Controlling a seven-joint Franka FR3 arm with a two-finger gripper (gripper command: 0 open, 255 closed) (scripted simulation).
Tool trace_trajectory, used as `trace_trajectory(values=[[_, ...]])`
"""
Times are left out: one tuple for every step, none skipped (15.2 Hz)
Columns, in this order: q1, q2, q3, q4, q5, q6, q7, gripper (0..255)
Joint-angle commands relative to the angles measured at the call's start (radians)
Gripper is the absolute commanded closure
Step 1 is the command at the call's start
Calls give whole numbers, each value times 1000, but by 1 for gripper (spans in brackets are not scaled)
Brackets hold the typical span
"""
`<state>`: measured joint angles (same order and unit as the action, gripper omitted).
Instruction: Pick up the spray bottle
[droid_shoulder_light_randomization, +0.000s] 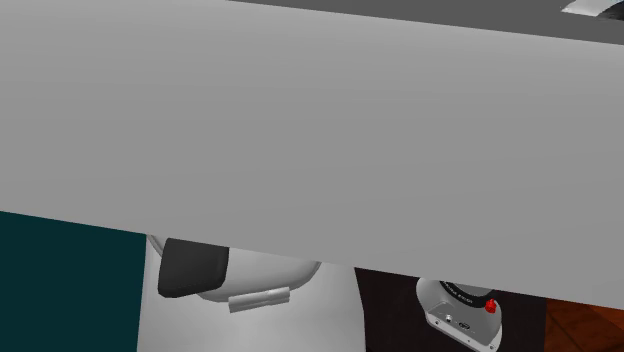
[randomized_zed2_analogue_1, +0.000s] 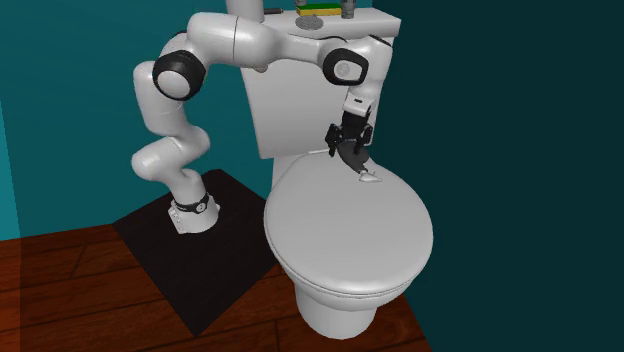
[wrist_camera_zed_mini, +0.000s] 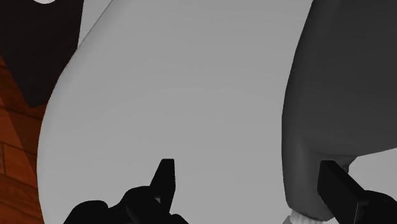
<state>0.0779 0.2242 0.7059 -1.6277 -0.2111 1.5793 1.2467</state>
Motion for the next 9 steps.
trace_trajectory(values=[[61,124,-5,130,-75,-48,84,0],[97,181,-14,197,-106,-74,115,0],[126,224,-23,251,-129,-96,135,0],[125,223,-27,237,-127,-82,136,0],[123,223,-28,224,-128,-69,138,0],[121,223,-28,211,-128,-56,140,0],[119,224,-29,198,-129,-43,142,0],[117,225,-30,185,-130,-30,144,0],[116,226,-30,173,-131,-18,146,0]])
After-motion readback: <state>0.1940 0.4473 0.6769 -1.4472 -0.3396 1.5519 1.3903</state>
